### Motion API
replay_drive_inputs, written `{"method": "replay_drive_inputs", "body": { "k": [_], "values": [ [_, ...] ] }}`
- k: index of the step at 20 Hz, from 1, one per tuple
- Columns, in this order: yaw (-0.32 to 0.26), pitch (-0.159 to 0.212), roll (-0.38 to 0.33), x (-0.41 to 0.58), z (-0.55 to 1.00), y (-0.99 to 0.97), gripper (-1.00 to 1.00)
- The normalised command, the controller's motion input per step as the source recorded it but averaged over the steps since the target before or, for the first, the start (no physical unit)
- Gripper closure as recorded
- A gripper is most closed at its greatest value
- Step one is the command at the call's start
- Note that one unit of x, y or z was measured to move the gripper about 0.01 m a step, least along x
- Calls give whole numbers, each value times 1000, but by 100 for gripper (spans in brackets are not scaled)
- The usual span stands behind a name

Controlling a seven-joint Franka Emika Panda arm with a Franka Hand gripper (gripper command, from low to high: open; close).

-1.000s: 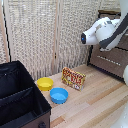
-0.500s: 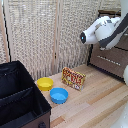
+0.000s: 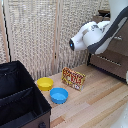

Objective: With caution, bring your gripper towards the upper drawer's hold. Grasp the drawer hold tightly with your gripper tool. Pull the drawer in your direction to reveal the contents of the top drawer.

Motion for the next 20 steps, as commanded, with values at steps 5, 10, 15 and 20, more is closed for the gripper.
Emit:
{"method": "replay_drive_inputs", "body": {
  "k": [5,10,15,20],
  "values": [
    [0,-66,0,190,-227,969,100],
    [0,-58,7,275,-163,875,100],
    [2,-13,-15,287,59,142,-100],
    [4,-8,0,345,164,0,-100]
  ]
}}
